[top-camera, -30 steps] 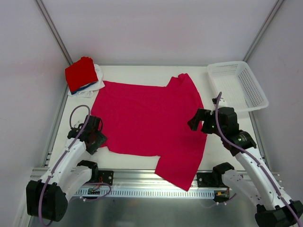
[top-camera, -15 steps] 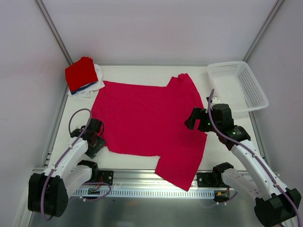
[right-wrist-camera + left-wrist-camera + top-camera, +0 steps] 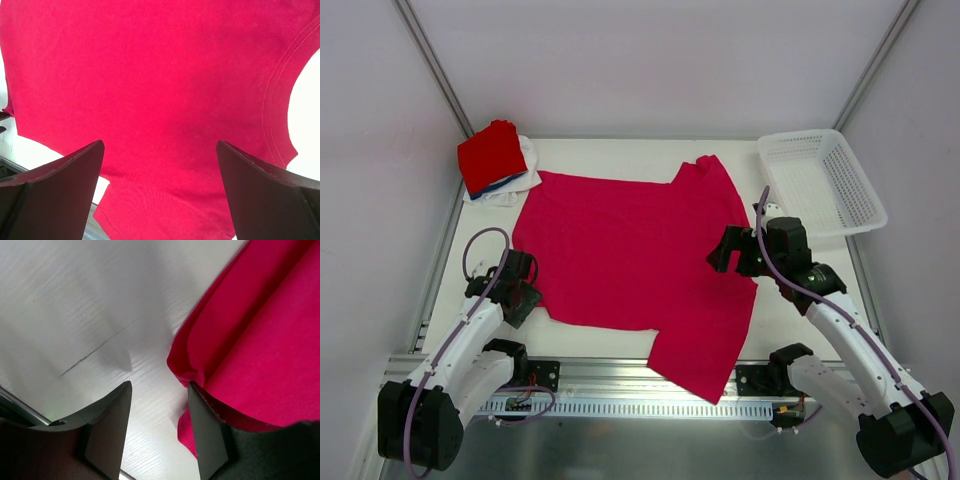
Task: Fold and stack the t-shirts
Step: Flatten out the tshirt
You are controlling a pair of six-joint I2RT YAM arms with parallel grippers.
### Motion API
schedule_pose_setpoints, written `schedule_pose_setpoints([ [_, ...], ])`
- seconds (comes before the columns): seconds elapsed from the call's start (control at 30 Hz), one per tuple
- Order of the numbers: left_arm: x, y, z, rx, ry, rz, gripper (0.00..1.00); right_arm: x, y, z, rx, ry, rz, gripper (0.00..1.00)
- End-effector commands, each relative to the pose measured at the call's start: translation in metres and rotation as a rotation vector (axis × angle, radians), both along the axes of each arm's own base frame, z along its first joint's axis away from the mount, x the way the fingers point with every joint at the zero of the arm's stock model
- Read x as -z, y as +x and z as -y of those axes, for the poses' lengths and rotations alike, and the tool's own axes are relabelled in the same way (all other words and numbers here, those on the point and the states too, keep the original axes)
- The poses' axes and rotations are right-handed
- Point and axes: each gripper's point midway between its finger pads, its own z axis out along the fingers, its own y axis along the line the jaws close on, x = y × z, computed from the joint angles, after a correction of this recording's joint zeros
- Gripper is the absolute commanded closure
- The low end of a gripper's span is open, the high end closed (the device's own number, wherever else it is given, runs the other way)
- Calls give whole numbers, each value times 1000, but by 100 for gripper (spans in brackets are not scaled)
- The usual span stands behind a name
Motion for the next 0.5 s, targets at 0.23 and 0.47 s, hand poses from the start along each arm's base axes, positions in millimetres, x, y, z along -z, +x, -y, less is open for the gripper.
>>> schedule_pose_setpoints([
  [0.23, 0, 0, -9, -5, 41, 7, 50, -5, 5, -6, -20, 15, 27, 1],
  [0.47, -13, 8, -6, 11, 27, 73, 52, -2, 6, -5, -19, 7, 19, 0],
])
